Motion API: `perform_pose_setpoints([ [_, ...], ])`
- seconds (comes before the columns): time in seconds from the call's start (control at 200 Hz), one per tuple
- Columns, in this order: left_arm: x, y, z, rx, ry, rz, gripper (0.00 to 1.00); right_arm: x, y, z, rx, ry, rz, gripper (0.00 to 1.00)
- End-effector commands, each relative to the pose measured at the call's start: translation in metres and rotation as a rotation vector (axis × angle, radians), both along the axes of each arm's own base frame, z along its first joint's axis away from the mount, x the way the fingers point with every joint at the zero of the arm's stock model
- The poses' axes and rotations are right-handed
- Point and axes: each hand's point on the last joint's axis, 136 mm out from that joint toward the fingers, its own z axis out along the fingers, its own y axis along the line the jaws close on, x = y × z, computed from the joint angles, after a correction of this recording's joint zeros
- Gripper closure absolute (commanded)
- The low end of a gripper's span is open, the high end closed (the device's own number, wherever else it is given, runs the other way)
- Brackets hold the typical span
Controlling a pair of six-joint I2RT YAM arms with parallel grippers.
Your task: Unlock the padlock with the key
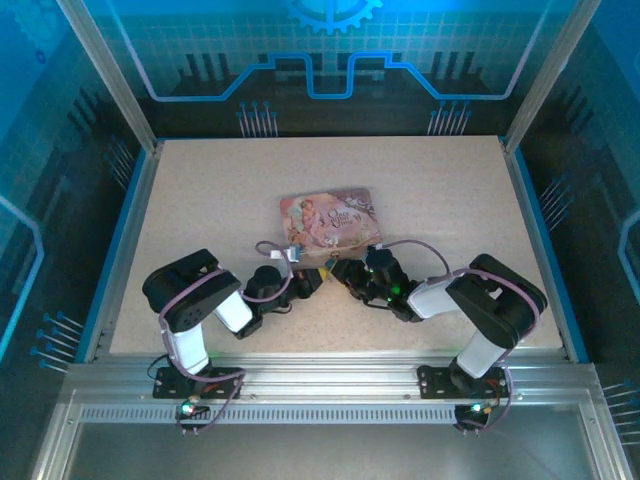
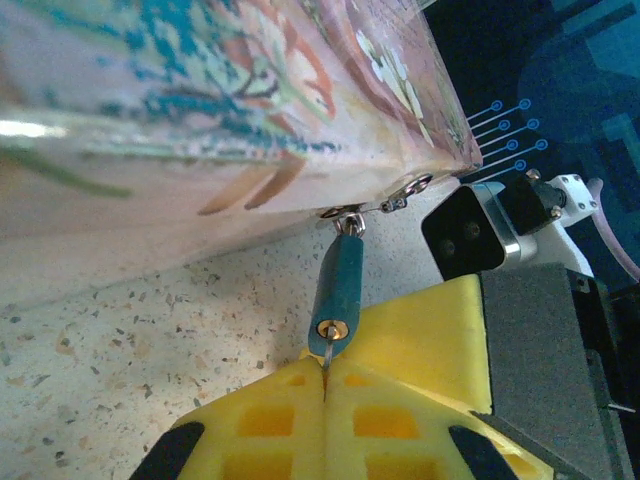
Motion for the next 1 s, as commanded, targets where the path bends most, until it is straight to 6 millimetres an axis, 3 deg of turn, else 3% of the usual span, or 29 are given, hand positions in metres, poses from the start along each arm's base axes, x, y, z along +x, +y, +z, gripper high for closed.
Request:
perform_pose_setpoints([
  [0.0,-0.009,-0.011,0.010,-0.051,-0.012,-0.043,1.00,0.001,0.000,0.013,0.025,-0.054,-0.030,0.54],
  [0.465,-0.015,-0.014,0.013,-0.063,-0.007,-0.058,1.00,0.009,0.011,0.026,0.013,-0.100,0.005,0.56],
  [0.765,-0.016,-0.017,0.015,-0.069,-0.007,-0.070,1.00,0.018,0.022,0.034,0.049,-0.119,0.017,0.73],
  [0.995,-0.019,-0.014,0.003,-0.004,-0.036,-0.082,1.00,0.016,0.020,0.034,0.022,-0.111,0.026,0.87],
])
